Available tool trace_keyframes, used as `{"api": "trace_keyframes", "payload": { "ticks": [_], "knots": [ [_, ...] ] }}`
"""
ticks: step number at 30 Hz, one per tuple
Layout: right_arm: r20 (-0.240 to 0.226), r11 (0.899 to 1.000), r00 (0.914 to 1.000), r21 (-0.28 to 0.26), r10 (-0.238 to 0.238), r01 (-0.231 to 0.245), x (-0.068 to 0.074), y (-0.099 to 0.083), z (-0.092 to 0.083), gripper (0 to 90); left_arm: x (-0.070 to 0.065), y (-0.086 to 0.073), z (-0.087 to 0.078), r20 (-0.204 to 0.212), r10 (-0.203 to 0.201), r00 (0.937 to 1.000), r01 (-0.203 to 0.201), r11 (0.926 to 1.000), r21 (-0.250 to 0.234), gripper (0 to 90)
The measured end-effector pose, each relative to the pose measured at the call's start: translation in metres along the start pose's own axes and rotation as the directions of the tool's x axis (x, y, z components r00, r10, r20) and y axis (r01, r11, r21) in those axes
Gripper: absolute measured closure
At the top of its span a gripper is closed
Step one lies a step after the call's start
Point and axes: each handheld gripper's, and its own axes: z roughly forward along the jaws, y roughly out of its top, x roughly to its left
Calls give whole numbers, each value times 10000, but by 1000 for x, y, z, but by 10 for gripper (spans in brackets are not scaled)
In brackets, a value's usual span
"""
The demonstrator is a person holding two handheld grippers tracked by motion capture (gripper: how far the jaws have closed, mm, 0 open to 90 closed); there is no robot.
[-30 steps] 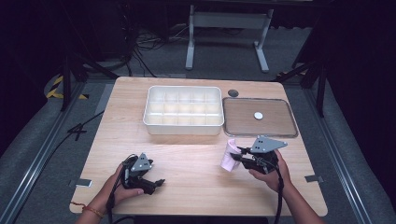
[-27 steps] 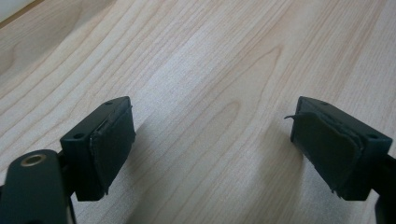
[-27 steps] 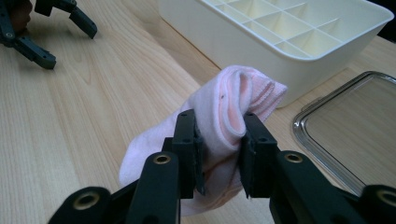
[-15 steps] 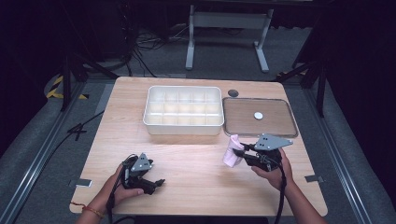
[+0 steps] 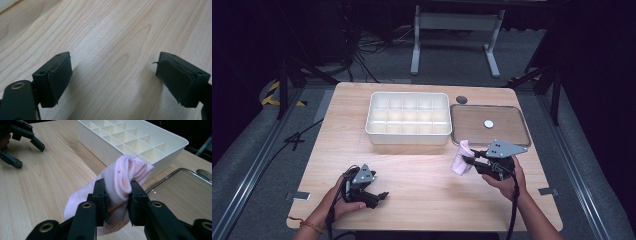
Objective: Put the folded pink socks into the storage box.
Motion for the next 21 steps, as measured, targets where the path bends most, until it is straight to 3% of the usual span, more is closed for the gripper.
{"api": "trace_keyframes", "payload": {
  "ticks": [14,21],
  "knots": [
    [329,10000,9994,24,-85,84,-18,18,4,712,0,0,0,1,-14,10000,14,10000,-10,137],
    [494,9992,9981,101,-380,375,-24,33,10,712,0,0,0,0,-13,10000,13,10000,-7,137]
  ]
}}
